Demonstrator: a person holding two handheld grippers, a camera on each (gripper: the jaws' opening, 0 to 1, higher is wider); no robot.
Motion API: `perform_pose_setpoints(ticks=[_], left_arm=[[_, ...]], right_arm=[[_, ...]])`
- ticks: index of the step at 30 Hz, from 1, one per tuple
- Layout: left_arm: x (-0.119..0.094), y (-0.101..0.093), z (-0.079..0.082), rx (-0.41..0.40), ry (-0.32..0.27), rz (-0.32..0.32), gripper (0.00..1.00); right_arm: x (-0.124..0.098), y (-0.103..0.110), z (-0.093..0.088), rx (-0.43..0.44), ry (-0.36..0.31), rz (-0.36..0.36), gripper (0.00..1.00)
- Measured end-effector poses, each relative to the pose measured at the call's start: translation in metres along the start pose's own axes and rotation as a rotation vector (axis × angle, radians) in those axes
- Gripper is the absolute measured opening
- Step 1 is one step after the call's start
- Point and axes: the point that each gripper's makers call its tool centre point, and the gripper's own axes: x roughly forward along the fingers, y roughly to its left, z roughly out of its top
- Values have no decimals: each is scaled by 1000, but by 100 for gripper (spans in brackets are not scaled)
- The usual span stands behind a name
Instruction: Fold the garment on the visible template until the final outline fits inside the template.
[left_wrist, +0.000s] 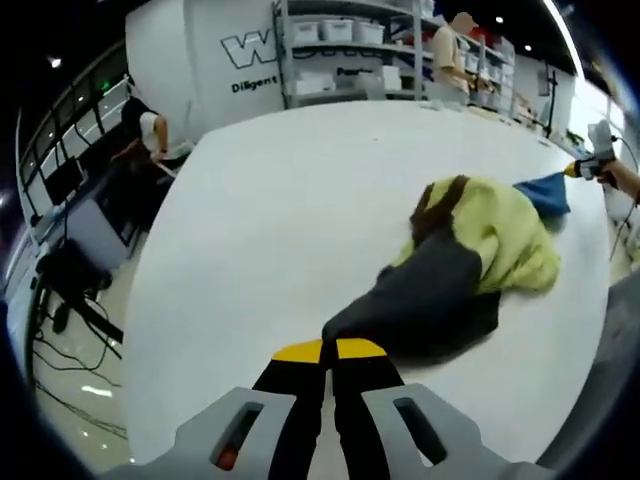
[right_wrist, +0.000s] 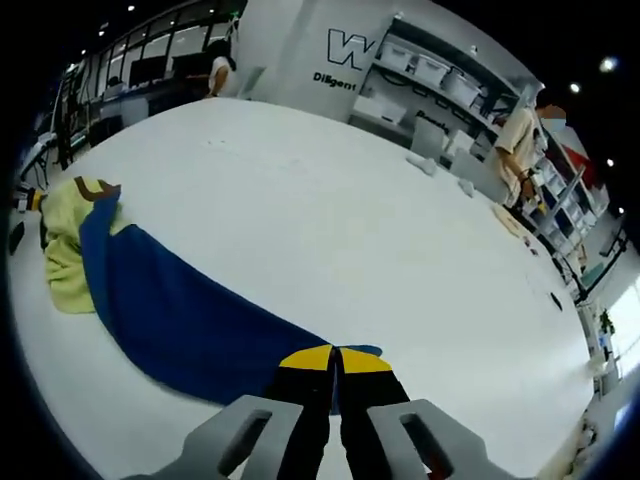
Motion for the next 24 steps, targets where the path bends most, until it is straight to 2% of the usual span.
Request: perform_pose_setpoints(ticks=[8, 13, 18, 24], left_arm=[[0, 13, -5, -2, 17, 14, 0], [2, 16, -7, -9, 23, 15, 0], [3, 17, -14, -38, 64, 31, 0], [5, 16, -18, -19, 81, 29, 1]], right_arm=[[0, -15, -19, -38, 63, -36, 0], [-1, -19, -22, -12, 70, -40, 0], [0, -21, -32, -3, 95, -47, 0], [0, -18, -43, 29, 113, -42, 0]])
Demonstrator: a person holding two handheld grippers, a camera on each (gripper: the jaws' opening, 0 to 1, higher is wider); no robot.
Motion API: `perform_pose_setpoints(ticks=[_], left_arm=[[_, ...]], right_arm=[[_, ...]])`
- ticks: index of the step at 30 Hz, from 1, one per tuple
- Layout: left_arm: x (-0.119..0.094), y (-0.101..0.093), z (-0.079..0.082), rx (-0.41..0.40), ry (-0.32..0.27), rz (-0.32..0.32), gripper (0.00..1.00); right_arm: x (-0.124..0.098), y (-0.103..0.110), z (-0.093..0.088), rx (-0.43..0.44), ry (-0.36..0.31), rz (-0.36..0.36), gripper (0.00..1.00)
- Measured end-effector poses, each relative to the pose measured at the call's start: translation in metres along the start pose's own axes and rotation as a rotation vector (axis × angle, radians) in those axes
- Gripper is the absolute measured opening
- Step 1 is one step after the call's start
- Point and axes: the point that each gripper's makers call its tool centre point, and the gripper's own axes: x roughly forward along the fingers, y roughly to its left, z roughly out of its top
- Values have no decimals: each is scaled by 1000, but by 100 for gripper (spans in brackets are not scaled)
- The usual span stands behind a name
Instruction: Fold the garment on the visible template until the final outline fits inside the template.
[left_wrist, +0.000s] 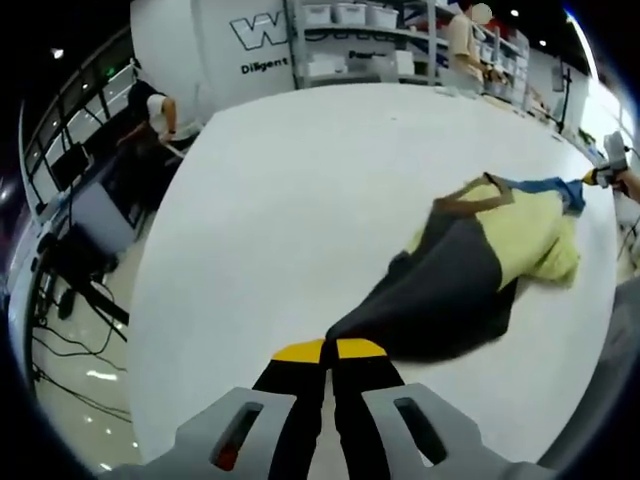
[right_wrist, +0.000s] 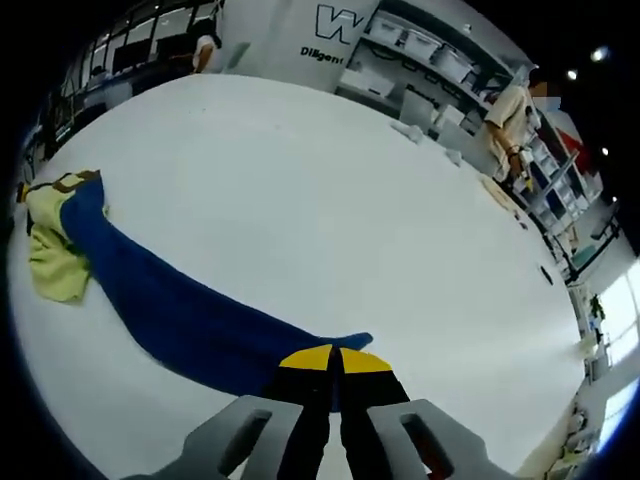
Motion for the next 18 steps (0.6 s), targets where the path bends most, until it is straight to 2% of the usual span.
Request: perform_pose_setpoints(ticks=[3, 4, 6, 7, 10, 13, 18], left_arm=[[0, 0, 0, 9, -4, 5, 1], [-2, 3, 6, -8, -47, 27, 3], [-7, 4, 10, -25, -64, 21, 5], [-8, 6, 12, -39, -71, 26, 6], [-16, 9, 18, -25, -88, 42, 10], [-24, 12, 26, -21, -100, 53, 14], [-31, 7, 46, -36, -160, 36, 24]], right_arm=[[2, 9, -6, 32, 20, 42, 0], [2, 12, -6, 36, 15, 53, 0], [0, 15, -5, 2, -16, 55, 0], [-2, 18, -2, 25, -38, 54, 0], [-6, 31, 10, 103, -100, 115, 0], [-10, 43, 21, 160, -144, 165, 11], [-16, 64, 41, 132, -199, 187, 25]])
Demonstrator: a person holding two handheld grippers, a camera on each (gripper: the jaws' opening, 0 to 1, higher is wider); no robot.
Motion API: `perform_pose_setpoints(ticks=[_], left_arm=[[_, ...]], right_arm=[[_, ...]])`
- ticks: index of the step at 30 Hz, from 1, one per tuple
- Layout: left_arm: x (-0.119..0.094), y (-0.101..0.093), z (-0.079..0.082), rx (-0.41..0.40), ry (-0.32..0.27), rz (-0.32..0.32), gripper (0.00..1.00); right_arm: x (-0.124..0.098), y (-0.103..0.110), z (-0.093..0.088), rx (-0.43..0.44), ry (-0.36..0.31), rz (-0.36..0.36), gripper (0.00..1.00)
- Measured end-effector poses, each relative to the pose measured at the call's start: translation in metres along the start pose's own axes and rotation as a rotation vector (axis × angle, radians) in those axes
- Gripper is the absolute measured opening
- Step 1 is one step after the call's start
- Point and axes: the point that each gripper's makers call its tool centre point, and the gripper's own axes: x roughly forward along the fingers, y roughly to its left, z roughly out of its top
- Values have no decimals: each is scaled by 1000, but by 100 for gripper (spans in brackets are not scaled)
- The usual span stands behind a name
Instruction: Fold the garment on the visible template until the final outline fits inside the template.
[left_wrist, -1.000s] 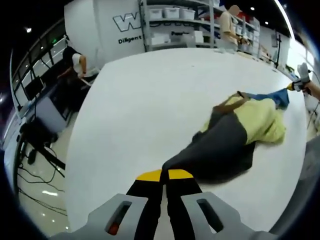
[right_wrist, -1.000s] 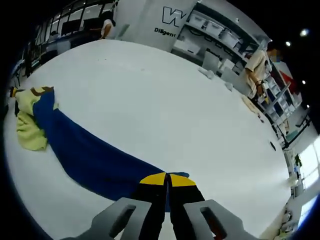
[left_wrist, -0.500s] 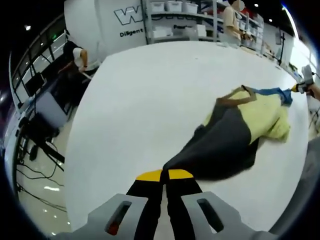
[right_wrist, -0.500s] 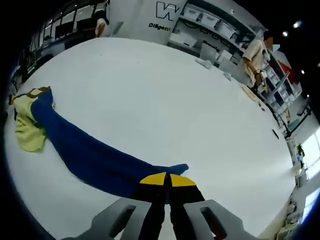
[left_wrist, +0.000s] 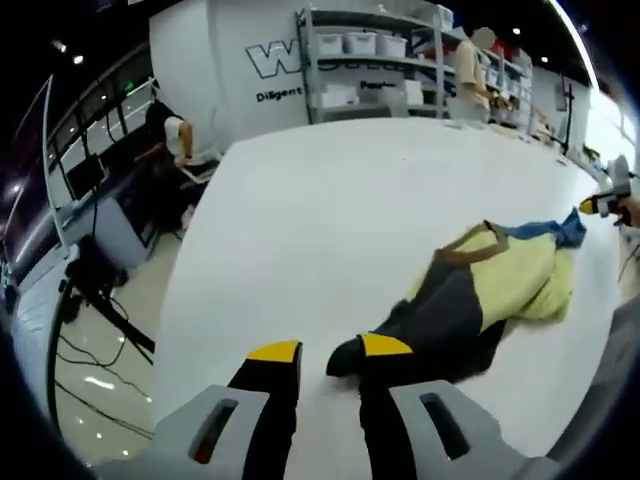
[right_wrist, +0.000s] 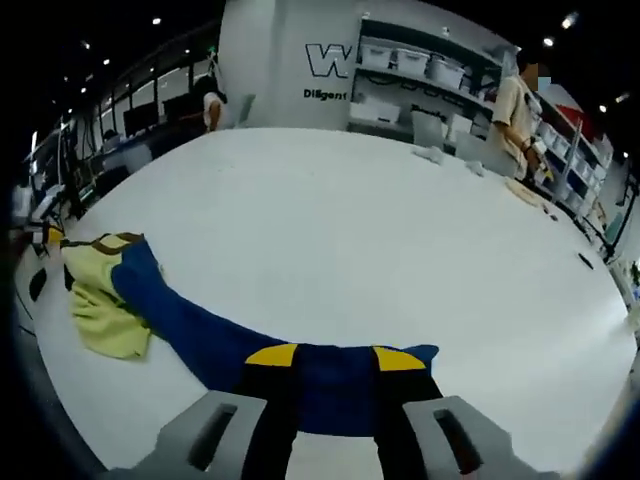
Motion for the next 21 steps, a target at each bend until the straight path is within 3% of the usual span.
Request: perform_pose_setpoints(ticks=[8, 15, 21], left_arm=[[10, -25, 10, 53, 2, -52, 38], [24, -47, -4, 99, 69, -98, 40], [37, -48, -16, 170, 102, -88, 39]], right_arm=[[10, 51, 30, 16, -68, 112, 40], [21, 90, 46, 6, -97, 191, 45], [34, 121, 49, -22, -84, 249, 45]])
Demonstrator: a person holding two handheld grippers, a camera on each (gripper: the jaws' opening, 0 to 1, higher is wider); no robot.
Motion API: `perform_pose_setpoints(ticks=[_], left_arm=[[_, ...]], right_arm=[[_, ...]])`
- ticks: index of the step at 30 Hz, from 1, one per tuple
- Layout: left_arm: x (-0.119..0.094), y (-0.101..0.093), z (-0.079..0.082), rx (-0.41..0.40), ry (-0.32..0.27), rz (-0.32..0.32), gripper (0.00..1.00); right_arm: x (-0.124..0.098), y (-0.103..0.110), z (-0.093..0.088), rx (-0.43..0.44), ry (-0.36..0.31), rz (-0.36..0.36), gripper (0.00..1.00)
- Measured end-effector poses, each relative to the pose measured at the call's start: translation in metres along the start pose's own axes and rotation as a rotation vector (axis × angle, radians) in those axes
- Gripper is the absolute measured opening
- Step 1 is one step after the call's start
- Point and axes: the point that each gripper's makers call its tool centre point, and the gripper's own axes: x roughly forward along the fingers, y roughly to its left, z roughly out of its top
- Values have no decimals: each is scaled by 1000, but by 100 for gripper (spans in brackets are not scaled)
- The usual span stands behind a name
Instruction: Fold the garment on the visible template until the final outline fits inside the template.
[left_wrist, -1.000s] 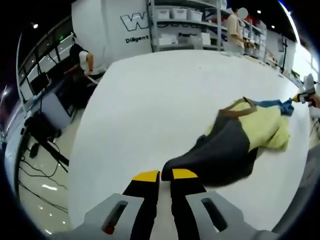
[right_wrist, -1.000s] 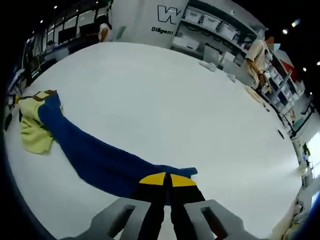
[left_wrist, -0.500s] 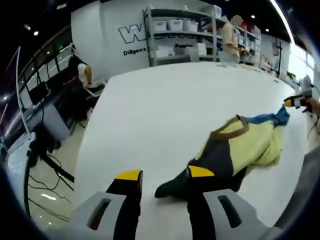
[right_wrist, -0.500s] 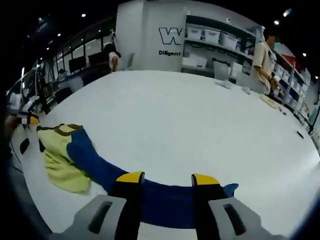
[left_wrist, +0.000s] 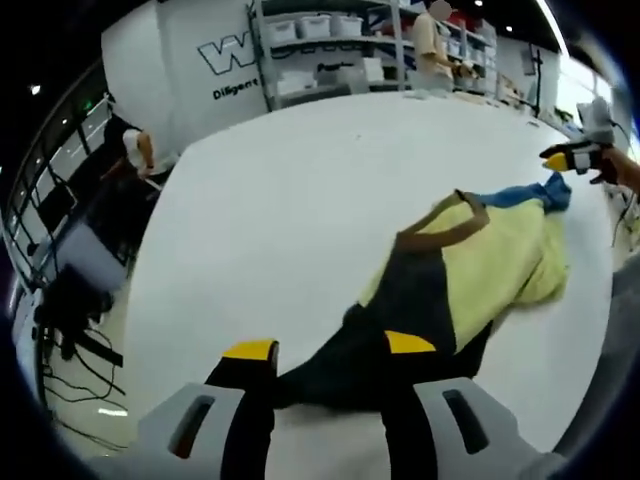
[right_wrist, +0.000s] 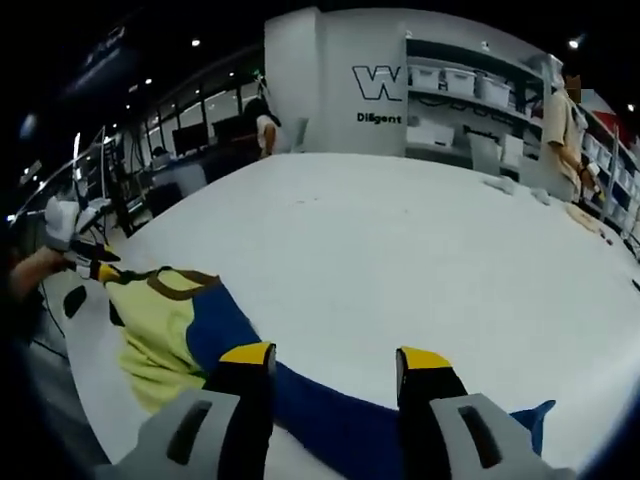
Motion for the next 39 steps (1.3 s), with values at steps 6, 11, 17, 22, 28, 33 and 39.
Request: perform_pose_setpoints(ticks=[6, 11, 17, 22, 28, 33, 39], left_arm=[[4, -4, -2, 9, 5, -30, 35], [10, -10, -2, 10, 4, -68, 29], [11, -17, -2, 5, 0, -100, 18], [14, -23, -2, -2, -9, -111, 12], [13, -23, -1, -34, -24, -109, 8], [12, -22, 3, -63, -55, -104, 4], [6, -22, 10, -41, -92, -89, 3]], right_arm=[[17, 16, 1, 12, 8, 41, 42], [30, 32, 2, 1, 25, 92, 40], [42, 52, -5, -27, 66, 153, 38], [50, 57, -17, -24, 118, 176, 33], [53, 60, -20, -37, 125, 179, 20], [53, 67, -19, -110, 127, 189, 2], [48, 69, -15, -192, 125, 168, 0]])
